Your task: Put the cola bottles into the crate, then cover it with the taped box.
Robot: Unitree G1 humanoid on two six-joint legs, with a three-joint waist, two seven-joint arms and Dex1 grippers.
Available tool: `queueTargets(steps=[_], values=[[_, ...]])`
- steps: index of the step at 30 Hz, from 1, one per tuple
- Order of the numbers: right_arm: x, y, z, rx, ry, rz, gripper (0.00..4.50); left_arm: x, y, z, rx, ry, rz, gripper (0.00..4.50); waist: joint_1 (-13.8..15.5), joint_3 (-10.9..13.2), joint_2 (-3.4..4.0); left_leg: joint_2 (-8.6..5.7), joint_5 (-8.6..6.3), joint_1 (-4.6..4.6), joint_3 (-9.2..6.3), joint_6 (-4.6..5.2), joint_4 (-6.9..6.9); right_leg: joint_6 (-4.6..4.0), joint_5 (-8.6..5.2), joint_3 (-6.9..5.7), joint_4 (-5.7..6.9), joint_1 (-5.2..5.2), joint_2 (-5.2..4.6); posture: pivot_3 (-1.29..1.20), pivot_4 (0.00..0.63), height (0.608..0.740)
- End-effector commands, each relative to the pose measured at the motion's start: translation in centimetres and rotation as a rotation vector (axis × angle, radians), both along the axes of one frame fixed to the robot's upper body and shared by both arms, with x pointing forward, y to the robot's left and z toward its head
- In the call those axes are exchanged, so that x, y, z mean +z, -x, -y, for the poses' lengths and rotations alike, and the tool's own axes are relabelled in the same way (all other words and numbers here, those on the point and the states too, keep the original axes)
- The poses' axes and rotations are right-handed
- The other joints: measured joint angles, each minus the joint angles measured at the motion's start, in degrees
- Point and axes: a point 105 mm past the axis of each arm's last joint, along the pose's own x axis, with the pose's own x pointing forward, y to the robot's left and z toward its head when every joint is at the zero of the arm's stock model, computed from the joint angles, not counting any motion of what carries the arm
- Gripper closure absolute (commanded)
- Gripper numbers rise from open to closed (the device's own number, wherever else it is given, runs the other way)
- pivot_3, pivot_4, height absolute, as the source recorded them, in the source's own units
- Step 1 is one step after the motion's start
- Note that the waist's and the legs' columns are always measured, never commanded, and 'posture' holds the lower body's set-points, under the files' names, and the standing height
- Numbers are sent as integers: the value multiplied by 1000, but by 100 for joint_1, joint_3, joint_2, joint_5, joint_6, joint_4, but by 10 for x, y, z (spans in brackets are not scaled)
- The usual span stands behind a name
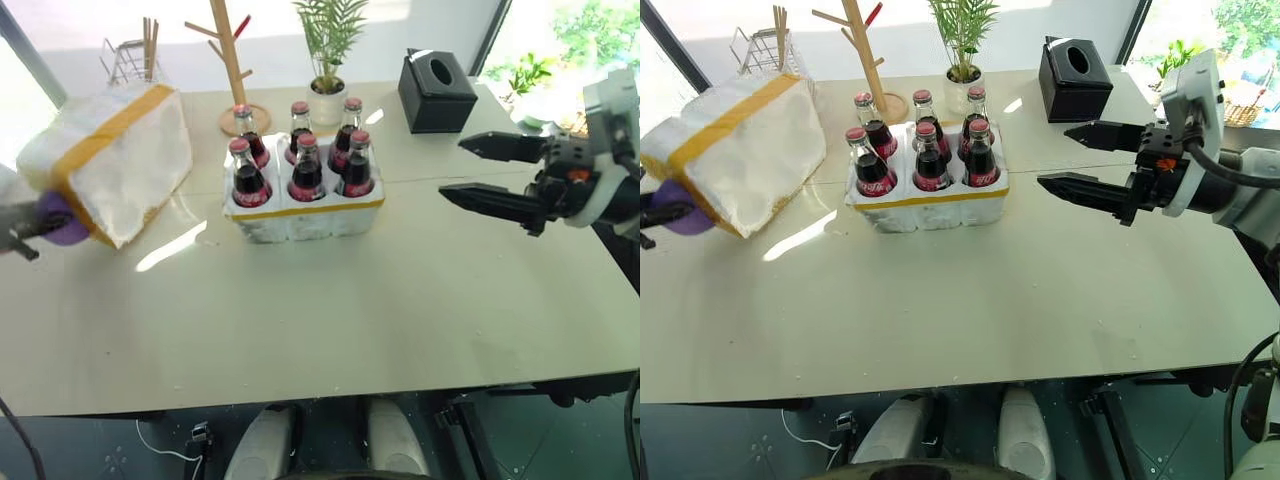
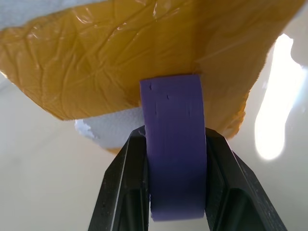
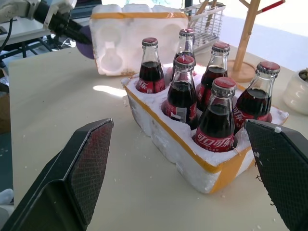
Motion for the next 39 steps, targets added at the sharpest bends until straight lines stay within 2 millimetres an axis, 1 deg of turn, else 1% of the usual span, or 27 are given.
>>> queueTargets(steps=[1,2,3,4,6,7,12,20,23,28,31,32,36,37,39], values=[[8,3,-3,11,-14,36,0,0,2,-11,28,-36,-32,3160,25,-1,-1,0,0,-1,0,0,0,0,0,-1,0,1,0,0,150,740],[7,3,-4,10,-14,34,0,-5,1,-11,31,-33,-51,2615,36,-1,-2,-3,0,0,-2,0,1,0,0,-1,0,2,-2,0,150,740],[6,4,-4,10,-14,33,0,-9,0,-11,33,-32,-64,2300,40,-1,-2,-4,0,-1,-2,0,2,0,0,-1,0,3,-3,0,150,740],[5,4,-4,9,-15,32,0,-11,-2,-12,37,-30,-75,1840,38,-1,-2,-5,0,0,-2,0,3,0,0,-1,0,4,-4,0,150,740],[4,4,-4,5,-20,29,0,-14,-5,-11,37,-24,-95,807,35,-2,-3,-6,0,0,-2,0,4,0,0,-1,2,5,-4,0,150,740],[4,4,-4,2,-23,27,0,-13,-7,-9,34,-13,-103,360,29,-2,-3,-6,0,-1,-2,0,4,0,0,-1,2,3,-4,0,150,740],[0,4,-4,-9,-33,21,0,0,-20,-5,50,20,-95,360,6,-4,-8,-6,0,-2,-3,0,7,1,0,-5,5,3,-3,0,150,740],[-4,9,-2,-24,-39,11,0,18,-21,0,14,-1,-163,360,-7,-4,-8,-5,0,-2,-1,1,6,1,0,-5,8,1,-1,0,150,740],[-3,10,-2,-23,-39,11,0,20,-23,2,14,-18,-181,360,2,-4,-9,-6,0,-3,-1,2,8,1,1,-5,7,2,-1,0,150,740],[-4,10,-2,-26,-39,10,0,16,-28,4,25,-33,-197,360,-5,-4,-9,-6,-1,-2,-1,3,10,2,1,-5,8,4,-1,0,150,740],[-4,10,-3,-21,-39,11,0,10,-32,7,27,-30,-205,1124,-3,-4,-9,-6,-1,-2,-1,3,11,2,1,-6,8,3,-1,0,150,740],[-4,10,-3,-20,-41,10,0,8,-33,8,31,-29,-206,1573,1,-4,-9,-6,-1,-2,-1,3,11,2,1,-5,8,4,-1,0,150,740],[-4,10,-3,-18,-36,10,0,4,-39,10,53,-29,-185,3692,8,-4,-9,-6,-1,-2,-1,3,11,2,1,-5,8,4,-1,0,150,740],[-4,10,-3,-18,-36,11,0,5,-40,10,57,-32,-180,4088,10,-4,-9,-6,-1,-2,-2,3,12,2,1,-5,9,4,-1,0,150,740],[-3,9,-3,-19,-36,13,0,6,-42,10,63,-38,-172,4174,11,-4,-9,-6,0,-2,-2,3,12,3,1,-5,9,5,-1,0,150,740]])
